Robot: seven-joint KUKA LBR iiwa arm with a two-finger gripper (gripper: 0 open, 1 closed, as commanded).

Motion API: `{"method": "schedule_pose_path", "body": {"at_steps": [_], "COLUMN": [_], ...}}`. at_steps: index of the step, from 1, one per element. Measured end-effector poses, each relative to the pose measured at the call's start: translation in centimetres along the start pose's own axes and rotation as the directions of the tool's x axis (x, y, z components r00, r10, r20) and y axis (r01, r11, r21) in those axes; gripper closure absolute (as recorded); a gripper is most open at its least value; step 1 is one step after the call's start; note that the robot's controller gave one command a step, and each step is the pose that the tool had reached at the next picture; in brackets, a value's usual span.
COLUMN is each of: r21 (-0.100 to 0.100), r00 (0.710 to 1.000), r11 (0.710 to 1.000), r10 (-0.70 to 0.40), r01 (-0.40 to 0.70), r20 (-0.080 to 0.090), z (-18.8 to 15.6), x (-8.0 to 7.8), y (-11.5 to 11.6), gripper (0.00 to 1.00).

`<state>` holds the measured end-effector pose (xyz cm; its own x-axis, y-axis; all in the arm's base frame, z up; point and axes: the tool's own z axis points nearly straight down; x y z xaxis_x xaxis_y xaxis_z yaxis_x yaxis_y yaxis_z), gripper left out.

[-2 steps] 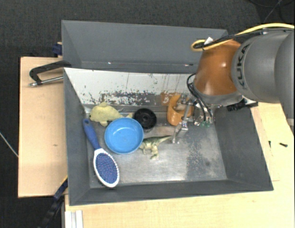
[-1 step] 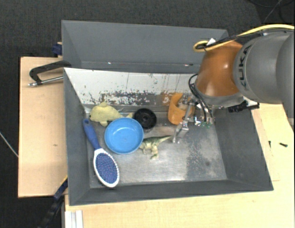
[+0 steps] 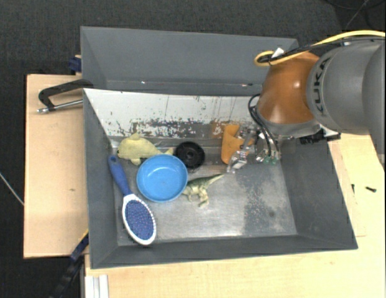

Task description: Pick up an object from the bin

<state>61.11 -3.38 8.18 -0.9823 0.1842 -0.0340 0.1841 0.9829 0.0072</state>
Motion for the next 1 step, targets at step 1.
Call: {"method": "schedule_pose_path", "body": {"at_steps": [1], "r21": [0.004], "r00": [1.000], "r11": [1.000], "r10": [-0.001], "r01": [0.001], "r20": [-0.019], "z": [-11.29], "x": [-0.73], "y": [0.20], "gripper": [1.00]}}
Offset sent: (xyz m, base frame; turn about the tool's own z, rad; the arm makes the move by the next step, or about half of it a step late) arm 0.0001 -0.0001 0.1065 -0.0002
